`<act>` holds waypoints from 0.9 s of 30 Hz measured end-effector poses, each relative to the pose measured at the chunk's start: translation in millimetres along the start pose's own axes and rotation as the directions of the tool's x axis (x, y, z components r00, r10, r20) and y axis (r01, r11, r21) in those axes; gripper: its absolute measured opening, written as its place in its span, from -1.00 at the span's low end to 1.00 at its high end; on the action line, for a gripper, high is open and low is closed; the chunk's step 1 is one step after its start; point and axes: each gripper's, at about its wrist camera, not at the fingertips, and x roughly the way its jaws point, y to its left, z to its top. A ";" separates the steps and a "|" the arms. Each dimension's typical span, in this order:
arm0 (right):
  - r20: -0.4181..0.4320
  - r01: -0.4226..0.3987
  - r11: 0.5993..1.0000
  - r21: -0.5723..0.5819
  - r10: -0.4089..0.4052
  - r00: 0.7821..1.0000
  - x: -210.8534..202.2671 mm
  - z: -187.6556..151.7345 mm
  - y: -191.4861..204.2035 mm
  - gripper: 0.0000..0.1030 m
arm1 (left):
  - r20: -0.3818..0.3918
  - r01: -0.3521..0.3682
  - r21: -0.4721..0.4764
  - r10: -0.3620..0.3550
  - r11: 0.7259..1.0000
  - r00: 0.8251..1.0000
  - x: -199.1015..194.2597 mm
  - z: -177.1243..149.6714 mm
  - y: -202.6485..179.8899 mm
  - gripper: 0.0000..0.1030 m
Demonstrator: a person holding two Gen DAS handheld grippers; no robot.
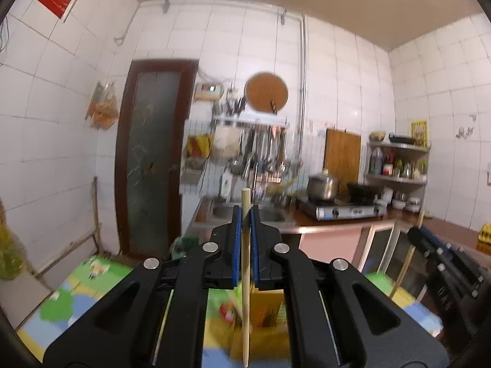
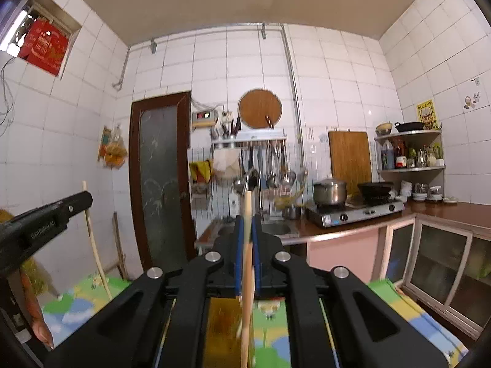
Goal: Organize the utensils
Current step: 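Lift both chopsticks with both tools and carry them over the yellow holder, then open both tools to drop the chopsticks into the yellow holder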
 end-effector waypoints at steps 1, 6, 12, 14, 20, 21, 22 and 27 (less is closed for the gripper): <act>0.009 0.001 1.000 0.004 -0.001 1.000 8.3 3.3 0.7 -0.88 | 0.017 0.007 0.001 -0.007 1.000 1.000 8.3 5.6 -2.4 -0.91; 0.039 -0.003 1.000 0.021 0.002 0.999 65.0 -0.1 1.4 -0.89 | 0.042 0.040 0.008 -0.040 0.999 0.998 55.2 6.0 -18.1 -0.91; -0.028 -0.046 0.999 0.028 0.047 0.999 111.8 -42.0 -0.4 -0.89 | 0.000 0.029 0.029 -0.029 0.999 1.000 111.5 -44.8 -26.4 -0.91; -0.055 -0.057 0.998 0.019 0.058 0.997 117.4 -56.3 -0.4 -0.89 | -0.044 0.038 0.009 -0.037 0.999 0.998 126.2 -62.1 -22.3 -0.91; -0.165 -0.070 0.997 -0.010 0.068 0.984 125.0 -91.3 -1.4 -0.89 | -0.136 0.028 0.000 -0.027 1.000 0.990 139.7 -96.3 -10.7 -0.91; -0.176 -0.067 0.998 -0.017 0.063 0.982 124.8 -93.5 -1.4 -0.88 | -0.138 0.022 0.008 -0.020 1.000 0.990 136.8 -96.7 -8.6 -0.91; -0.190 -0.063 0.998 -0.028 0.057 0.980 123.5 -95.1 -1.9 -0.88 | -0.137 0.011 0.018 -0.008 1.000 0.991 132.8 -95.6 -6.6 -0.78; -0.290 -0.016 1.000 -0.026 0.008 0.957 113.7 -88.7 -11.5 -0.87 | -0.078 -0.033 0.055 0.037 0.998 0.996 84.8 -80.2 10.1 0.63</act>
